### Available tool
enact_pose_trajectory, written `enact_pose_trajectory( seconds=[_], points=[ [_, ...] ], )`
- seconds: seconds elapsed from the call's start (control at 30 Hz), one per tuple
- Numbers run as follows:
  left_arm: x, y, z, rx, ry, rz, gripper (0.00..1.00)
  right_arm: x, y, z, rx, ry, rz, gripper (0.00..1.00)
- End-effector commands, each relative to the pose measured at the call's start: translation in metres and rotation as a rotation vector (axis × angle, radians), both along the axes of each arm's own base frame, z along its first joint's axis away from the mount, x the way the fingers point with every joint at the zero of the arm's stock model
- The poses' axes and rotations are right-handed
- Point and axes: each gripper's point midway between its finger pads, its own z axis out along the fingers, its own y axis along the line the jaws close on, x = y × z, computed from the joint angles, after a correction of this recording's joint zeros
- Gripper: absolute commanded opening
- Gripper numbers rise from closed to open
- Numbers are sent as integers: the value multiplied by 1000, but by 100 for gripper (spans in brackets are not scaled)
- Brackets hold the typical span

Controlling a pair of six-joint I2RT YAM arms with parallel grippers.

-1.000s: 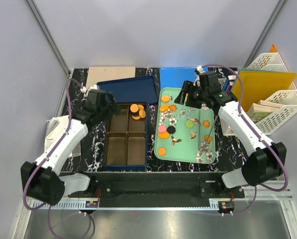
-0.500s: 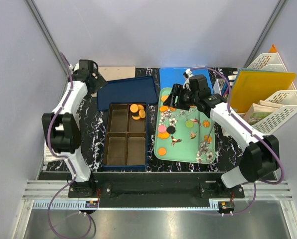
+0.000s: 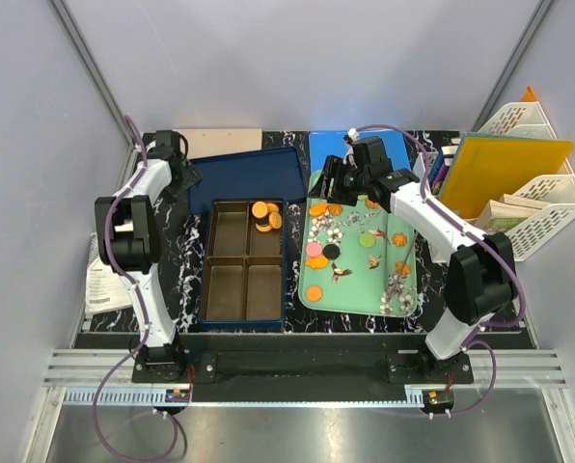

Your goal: Pack the cookies

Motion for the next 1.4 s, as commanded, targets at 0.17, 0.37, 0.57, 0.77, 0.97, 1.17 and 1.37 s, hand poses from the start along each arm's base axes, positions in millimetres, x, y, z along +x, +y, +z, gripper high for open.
enact_pose_trajectory(
  seconds=[0.17, 0.37, 0.57, 0.77, 0.97, 1.17, 1.37],
  points=[
    [4, 4, -17, 44, 14, -59, 62, 6, 0, 31, 22, -97, 5, 66],
    [-6, 7, -35, 60, 96, -78, 52, 8, 3, 32, 30, -95, 11, 66],
    [-8, 7, -41, 67, 127, -101, 42, 8, 1, 30, 22, -95, 7, 66],
    [-9, 3, -49, 48, 142, -127, 22, 6, -5, 29, 9, -102, -6, 66],
    [-13, 1, -52, 39, 151, -140, 0, 6, -7, 30, 11, -108, -11, 67],
    [-8, 0, -30, 30, 96, -132, 0, 6, -7, 29, 14, -108, -11, 67],
    [11, -13, 10, -30, -15, -141, 0, 14, 0, 33, 34, -103, -8, 67]
  ],
)
